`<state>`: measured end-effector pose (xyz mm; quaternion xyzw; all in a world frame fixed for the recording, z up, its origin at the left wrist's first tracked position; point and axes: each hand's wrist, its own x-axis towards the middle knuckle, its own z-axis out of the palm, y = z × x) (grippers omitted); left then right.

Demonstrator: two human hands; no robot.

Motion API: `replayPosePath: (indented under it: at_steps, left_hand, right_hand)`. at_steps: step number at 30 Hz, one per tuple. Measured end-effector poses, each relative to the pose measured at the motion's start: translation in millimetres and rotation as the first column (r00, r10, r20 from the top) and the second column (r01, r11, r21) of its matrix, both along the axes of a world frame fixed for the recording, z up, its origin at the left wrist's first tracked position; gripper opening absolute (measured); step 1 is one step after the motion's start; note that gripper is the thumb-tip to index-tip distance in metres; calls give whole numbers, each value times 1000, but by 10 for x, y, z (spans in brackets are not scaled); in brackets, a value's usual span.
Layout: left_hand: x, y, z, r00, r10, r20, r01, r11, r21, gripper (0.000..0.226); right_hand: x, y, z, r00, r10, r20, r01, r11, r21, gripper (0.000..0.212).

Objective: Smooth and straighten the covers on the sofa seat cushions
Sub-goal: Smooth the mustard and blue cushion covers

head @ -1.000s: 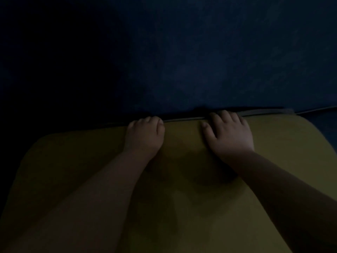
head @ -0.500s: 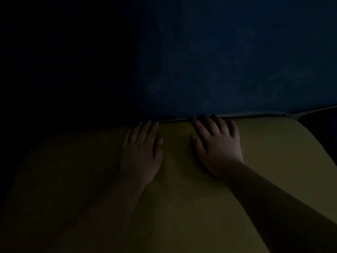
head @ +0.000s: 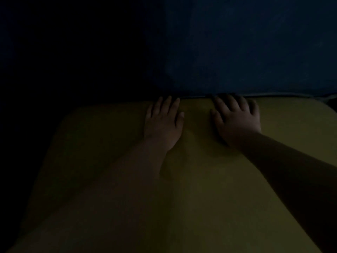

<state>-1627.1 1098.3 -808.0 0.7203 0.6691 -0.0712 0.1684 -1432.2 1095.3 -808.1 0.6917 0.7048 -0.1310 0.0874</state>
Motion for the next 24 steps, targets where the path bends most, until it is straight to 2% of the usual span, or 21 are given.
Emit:
replayPosePath:
  at_steps: [3, 7, 9, 11, 13, 15, 19, 21, 24]
  left_hand:
    - [20, -319, 90, 1000, 21, 22, -21, 1000, -18, 54]
    - [-101, -996, 367, 986, 28, 164, -24, 999, -27, 50]
    - [-229, -1383, 475, 988, 35, 147, -33, 999, -19, 49]
    - [-359, -1785, 543, 992, 47, 118, -50, 999, 19, 53]
    - [-467, -2161, 601, 993, 78, 92, -81, 996, 35, 59]
    - [-571, -2535, 640, 991, 125, 53, -125, 992, -2, 56]
    - [-756, -3291, 694, 982, 184, 49, -182, 983, -31, 62]
    - [-870, -3629, 675, 973, 224, 54, -220, 973, -77, 67]
    - [-1067, -4119, 625, 974, 227, 28, -221, 967, -129, 60]
  right_hand:
    - [-130, -242, 79, 1000, -11, -23, 10, 999, -50, 59]
    - [-257, -939, 292, 976, 134, -169, -139, 990, -12, 69]
    - [-273, -1353, 376, 948, 216, -231, -206, 976, 70, 63]
    - [-308, -1741, 412, 934, 278, -224, -258, 959, 115, 54]
    - [-387, -2100, 457, 923, 303, -237, -279, 951, 132, 52]
    - [-534, -2467, 516, 912, 307, -272, -273, 949, 155, 49]
    - [-861, -3269, 528, 879, 330, -344, -309, 944, 116, 50]
    - [-985, -3625, 488, 873, 362, -326, -356, 931, 78, 50]
    - [-1152, -4090, 455, 879, 368, -303, -370, 927, 52, 51]
